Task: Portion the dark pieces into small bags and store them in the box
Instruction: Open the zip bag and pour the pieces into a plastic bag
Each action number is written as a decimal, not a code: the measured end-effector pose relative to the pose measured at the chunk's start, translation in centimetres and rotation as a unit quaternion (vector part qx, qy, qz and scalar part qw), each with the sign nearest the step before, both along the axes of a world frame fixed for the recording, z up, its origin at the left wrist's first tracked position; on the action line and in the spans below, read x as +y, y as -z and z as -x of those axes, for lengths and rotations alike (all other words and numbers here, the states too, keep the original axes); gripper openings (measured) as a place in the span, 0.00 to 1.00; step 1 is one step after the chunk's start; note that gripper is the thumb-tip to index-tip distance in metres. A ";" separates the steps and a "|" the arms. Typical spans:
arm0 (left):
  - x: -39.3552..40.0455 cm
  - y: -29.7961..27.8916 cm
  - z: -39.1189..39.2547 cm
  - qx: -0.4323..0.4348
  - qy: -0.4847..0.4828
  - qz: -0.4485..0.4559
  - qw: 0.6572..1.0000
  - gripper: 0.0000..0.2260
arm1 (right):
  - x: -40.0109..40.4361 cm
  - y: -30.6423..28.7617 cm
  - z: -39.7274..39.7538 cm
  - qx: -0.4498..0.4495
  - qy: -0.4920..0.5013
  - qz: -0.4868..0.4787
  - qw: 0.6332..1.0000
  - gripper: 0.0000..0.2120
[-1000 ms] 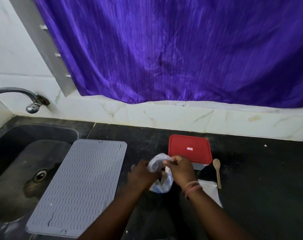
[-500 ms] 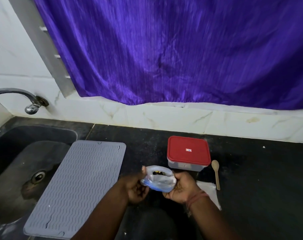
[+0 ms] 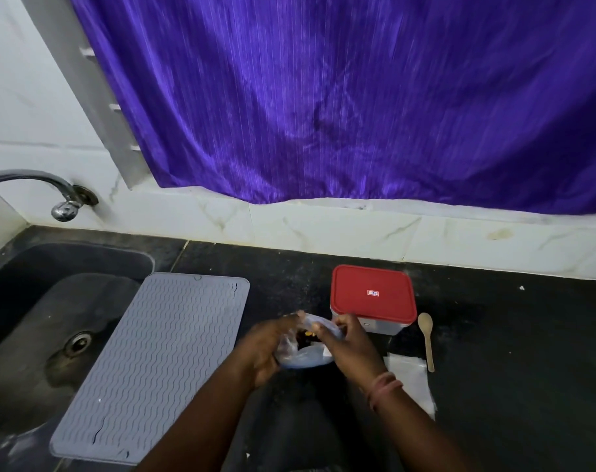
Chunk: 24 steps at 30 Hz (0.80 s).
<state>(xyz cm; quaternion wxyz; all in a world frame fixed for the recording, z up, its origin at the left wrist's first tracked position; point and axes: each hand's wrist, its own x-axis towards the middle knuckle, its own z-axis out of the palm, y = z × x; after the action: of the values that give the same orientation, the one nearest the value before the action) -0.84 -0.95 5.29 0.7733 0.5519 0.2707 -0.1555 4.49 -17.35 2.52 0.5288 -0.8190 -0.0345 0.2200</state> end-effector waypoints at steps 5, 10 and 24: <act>-0.4 1.2 0.8 -0.006 0.018 -0.160 0.987 0.18 | 0.2 1.3 -1.1 -0.075 -0.026 0.099 0.992 0.10; -0.9 2.0 0.4 0.039 0.065 -0.343 0.936 0.11 | 0.1 1.9 -1.8 0.354 0.160 -0.335 0.858 0.12; -0.2 4.4 -1.9 0.154 -0.122 -0.248 0.949 0.04 | -0.8 4.7 -1.5 0.069 0.001 -0.006 0.998 0.06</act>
<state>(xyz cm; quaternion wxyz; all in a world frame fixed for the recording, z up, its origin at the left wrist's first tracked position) 1.06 -1.10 0.88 0.5740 0.6586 0.4815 -0.0711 5.96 -18.18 -2.16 0.5353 -0.7985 0.0012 0.2754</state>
